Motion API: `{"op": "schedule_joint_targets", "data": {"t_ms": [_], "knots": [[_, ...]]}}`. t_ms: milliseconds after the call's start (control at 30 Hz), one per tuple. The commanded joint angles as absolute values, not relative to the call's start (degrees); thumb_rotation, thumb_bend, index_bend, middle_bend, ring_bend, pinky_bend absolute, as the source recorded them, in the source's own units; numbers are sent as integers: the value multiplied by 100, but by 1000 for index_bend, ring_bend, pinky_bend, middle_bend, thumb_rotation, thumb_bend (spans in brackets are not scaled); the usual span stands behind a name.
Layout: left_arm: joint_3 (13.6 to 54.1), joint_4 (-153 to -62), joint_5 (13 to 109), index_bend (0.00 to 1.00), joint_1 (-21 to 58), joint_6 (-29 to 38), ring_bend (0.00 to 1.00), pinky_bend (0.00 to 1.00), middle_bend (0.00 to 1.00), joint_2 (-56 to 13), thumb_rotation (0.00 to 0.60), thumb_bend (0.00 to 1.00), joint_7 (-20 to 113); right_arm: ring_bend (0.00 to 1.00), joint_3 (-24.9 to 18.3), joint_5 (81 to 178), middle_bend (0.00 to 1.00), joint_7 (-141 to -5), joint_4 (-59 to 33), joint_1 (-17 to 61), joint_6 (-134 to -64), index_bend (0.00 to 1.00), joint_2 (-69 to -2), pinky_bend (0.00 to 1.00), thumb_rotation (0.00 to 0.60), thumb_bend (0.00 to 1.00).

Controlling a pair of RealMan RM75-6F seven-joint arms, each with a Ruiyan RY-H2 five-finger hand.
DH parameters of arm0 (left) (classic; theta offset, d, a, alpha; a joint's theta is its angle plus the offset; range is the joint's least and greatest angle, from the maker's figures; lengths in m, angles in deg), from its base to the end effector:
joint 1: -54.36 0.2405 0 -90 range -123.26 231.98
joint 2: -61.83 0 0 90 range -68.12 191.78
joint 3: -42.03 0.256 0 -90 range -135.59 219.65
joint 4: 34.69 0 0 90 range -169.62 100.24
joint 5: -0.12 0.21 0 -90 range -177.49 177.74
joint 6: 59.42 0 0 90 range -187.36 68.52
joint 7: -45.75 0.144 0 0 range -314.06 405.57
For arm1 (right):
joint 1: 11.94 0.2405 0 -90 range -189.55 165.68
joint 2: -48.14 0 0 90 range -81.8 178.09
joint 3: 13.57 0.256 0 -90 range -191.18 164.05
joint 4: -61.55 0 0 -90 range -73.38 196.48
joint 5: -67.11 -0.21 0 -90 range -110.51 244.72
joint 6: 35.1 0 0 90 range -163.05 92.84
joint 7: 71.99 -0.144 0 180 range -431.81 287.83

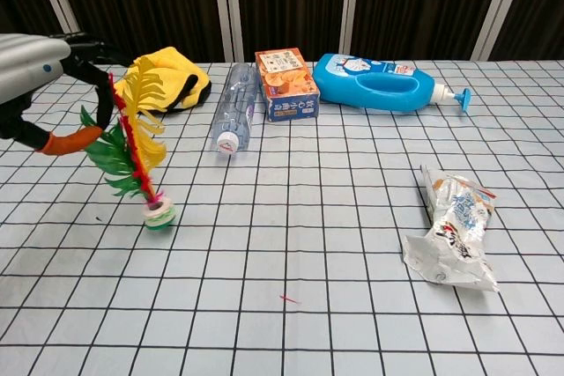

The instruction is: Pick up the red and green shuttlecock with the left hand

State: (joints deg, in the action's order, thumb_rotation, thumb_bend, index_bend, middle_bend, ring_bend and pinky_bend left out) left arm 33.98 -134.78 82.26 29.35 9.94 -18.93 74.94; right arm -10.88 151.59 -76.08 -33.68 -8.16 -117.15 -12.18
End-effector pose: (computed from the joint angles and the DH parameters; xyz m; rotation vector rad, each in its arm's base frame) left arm -0.1678 0.2643 0.0416 -1.7776 -0.7117 -0.9990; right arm -0.3159 -0.1738 0.1696 1.3596 -1.0088 0.8899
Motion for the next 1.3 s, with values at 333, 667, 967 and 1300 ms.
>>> {"op": "schedule_joint_targets", "data": {"t_ms": [333,667,967,1300], "knots": [[3483,-13361,8218,573,2931,1126,0,0,109,-1894,600,622,7317,0,-1079,15135,0,-7610,-3385,-819,-11708,0,-1206,0,600,333],[3557,-13303,8152,572,2901,1113,0,0,108,-1927,600,622,7320,0,-1076,15134,0,-7626,-3378,-820,-11708,0,-1205,0,600,334],[3642,-13286,8134,479,2906,1118,0,0,81,-1920,600,550,7327,0,-1076,15135,0,-7615,-3381,-820,-11706,0,-1205,0,600,334],[3769,-13710,8498,0,3144,1543,0,0,0,-1447,600,148,6741,0,-1077,15140,0,-7628,-3367,-826,-11714,0,-1202,0,600,334]]}}
